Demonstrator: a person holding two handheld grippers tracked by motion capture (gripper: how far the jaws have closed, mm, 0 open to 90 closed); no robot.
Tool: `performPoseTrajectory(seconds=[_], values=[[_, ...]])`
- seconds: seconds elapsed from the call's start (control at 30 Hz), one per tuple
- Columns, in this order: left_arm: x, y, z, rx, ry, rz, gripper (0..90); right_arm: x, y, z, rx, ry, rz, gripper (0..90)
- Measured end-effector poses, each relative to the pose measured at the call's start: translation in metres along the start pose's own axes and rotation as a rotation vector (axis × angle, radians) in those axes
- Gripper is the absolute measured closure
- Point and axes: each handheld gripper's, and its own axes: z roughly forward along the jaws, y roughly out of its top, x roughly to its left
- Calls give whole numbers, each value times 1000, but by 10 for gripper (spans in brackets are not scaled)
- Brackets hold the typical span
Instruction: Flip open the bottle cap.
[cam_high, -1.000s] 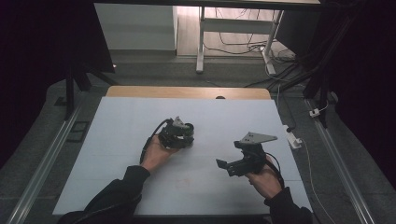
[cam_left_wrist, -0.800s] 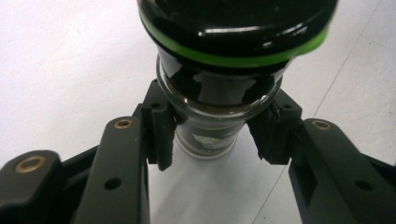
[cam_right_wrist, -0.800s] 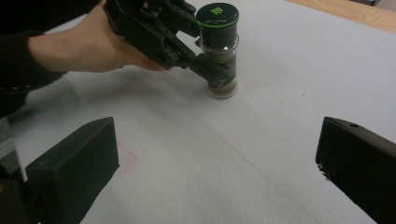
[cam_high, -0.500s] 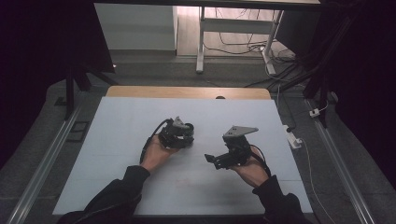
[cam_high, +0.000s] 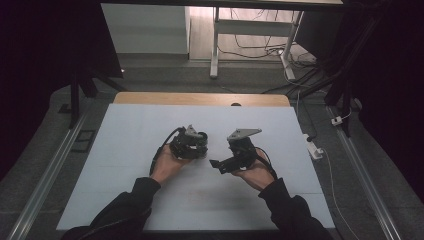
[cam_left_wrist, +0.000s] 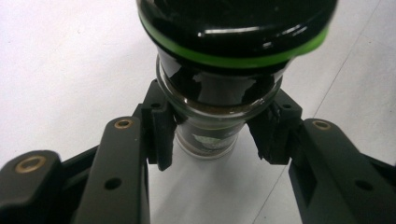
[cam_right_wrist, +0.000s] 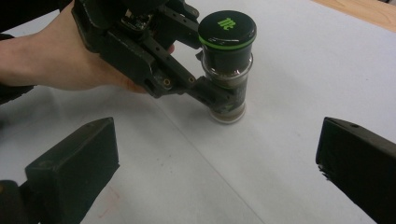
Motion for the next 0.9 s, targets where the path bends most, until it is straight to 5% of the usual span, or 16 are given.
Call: performPoseTrajectory(seconds=[0.47, 0.57, 0.6, 0.8, 0.9], values=[[0, 0, 0, 3, 0, 0, 538, -1, 11, 24, 20, -22, -38, 26], [0, 0, 0, 3, 1, 1, 538, -3, 13, 26, 20, -21, -33, 117], [0, 0, 0, 3, 0, 2, 537, -4, 14, 25, 18, -7, -34, 218], [0, 0, 0, 4, 0, 3, 538, -5, 18, 26, 26, 13, -47, 492], [0, 1, 0, 3, 0, 1, 538, -6, 19, 28, 27, 22, -40, 561]])
